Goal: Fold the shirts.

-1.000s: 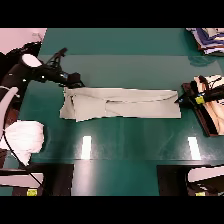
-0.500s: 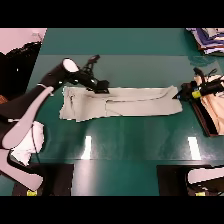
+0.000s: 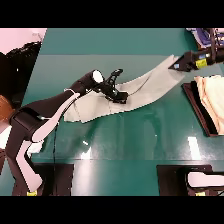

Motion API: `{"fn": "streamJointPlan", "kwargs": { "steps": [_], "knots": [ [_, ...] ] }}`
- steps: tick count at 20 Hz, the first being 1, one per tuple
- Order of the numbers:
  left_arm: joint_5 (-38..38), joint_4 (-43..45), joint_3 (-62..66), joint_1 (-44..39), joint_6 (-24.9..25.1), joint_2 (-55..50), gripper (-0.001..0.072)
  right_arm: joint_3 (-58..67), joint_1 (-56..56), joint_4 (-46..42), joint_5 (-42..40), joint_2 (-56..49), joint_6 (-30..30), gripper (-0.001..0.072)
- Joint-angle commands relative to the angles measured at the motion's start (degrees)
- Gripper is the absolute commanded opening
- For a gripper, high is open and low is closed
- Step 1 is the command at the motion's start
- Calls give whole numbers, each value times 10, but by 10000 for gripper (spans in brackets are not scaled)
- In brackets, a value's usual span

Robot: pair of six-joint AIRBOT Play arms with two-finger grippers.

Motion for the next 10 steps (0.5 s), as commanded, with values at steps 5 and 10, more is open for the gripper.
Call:
{"fn": "streamJointPlan", "kwargs": {
  "steps": [5, 10],
  "knots": [
    [4, -6, 5, -4, -1, -6, 28, 69, 114, 11, -25, 5, 13, 17],
    [-40, 24, 7, 58, 5, 46, 27, 82, 176, 11, -66, 3, 13, 17]
  ]
}}
